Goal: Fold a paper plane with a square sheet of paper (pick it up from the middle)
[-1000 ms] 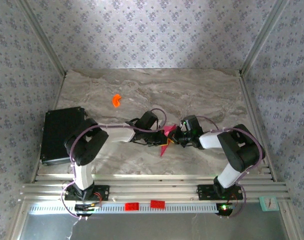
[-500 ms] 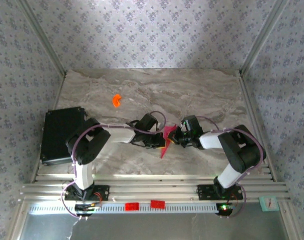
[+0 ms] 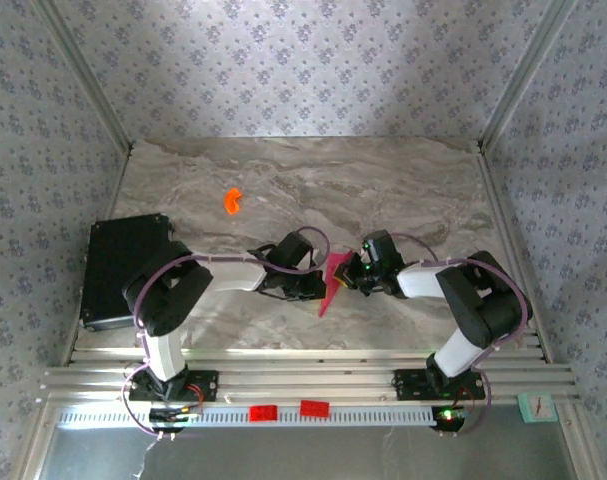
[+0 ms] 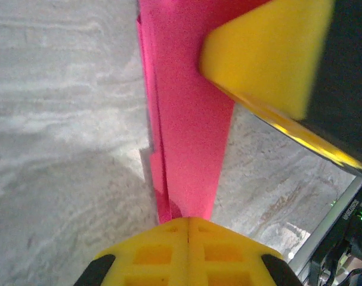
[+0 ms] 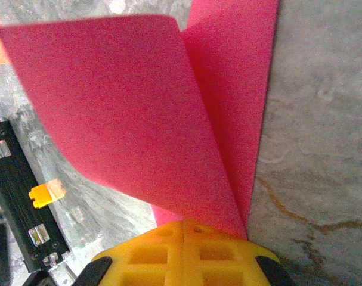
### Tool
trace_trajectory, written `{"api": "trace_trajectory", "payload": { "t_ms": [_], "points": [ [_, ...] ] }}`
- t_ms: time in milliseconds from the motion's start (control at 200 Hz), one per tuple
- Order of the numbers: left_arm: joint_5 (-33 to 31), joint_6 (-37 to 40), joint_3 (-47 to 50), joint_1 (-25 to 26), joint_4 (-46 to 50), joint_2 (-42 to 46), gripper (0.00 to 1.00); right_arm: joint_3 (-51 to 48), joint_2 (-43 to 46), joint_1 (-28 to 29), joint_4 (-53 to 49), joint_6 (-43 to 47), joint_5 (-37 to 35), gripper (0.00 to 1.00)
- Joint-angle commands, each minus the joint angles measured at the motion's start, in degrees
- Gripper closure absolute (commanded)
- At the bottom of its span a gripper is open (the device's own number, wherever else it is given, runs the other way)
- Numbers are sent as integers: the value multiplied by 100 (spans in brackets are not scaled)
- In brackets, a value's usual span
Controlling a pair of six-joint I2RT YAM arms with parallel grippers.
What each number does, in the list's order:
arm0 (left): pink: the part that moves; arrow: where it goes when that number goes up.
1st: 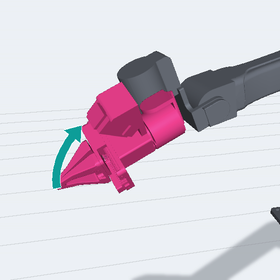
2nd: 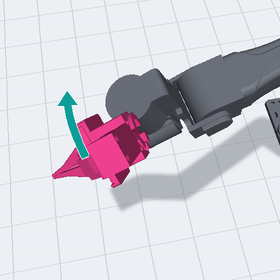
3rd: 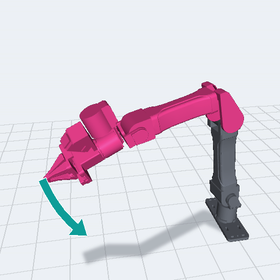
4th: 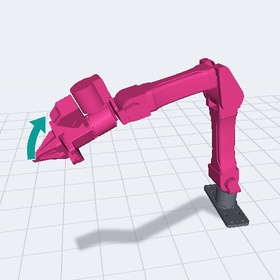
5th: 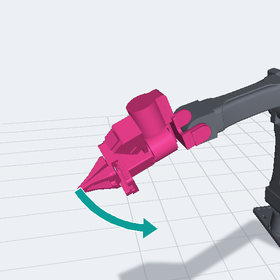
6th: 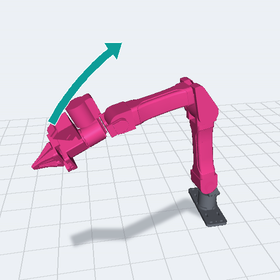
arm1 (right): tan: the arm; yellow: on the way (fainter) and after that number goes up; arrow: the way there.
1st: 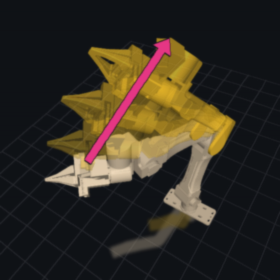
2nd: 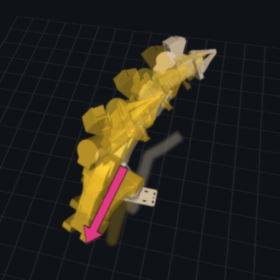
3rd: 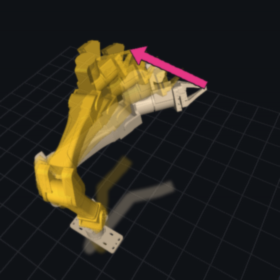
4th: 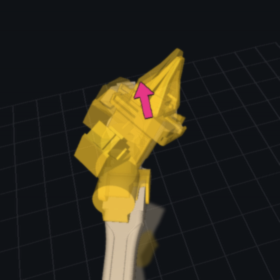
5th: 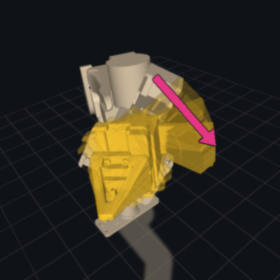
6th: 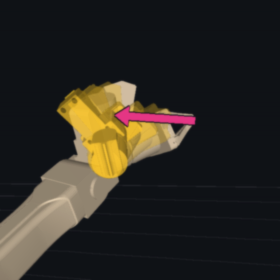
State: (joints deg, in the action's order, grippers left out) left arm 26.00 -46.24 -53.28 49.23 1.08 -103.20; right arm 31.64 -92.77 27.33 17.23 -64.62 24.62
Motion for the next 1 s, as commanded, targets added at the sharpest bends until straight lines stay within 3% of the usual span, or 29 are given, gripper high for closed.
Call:
{"api": "trace_trajectory", "payload": {
  "t_ms": [0,195,510,994],
  "points": [
    [-181,177,-79,51,283,456,97,-44,-144,39,-1013,-147,-451,99],
    [156,152,-379,104,174,423,98,-48,-75,43,-1079,-174,-467,100],
    [441,-69,-877,113,85,-511,98,-28,-66,42,-1097,-162,-448,100],
    [520,-72,-92,280,642,-358,98,-37,-39,-31,-1356,-42,-540,100]
  ]
}}
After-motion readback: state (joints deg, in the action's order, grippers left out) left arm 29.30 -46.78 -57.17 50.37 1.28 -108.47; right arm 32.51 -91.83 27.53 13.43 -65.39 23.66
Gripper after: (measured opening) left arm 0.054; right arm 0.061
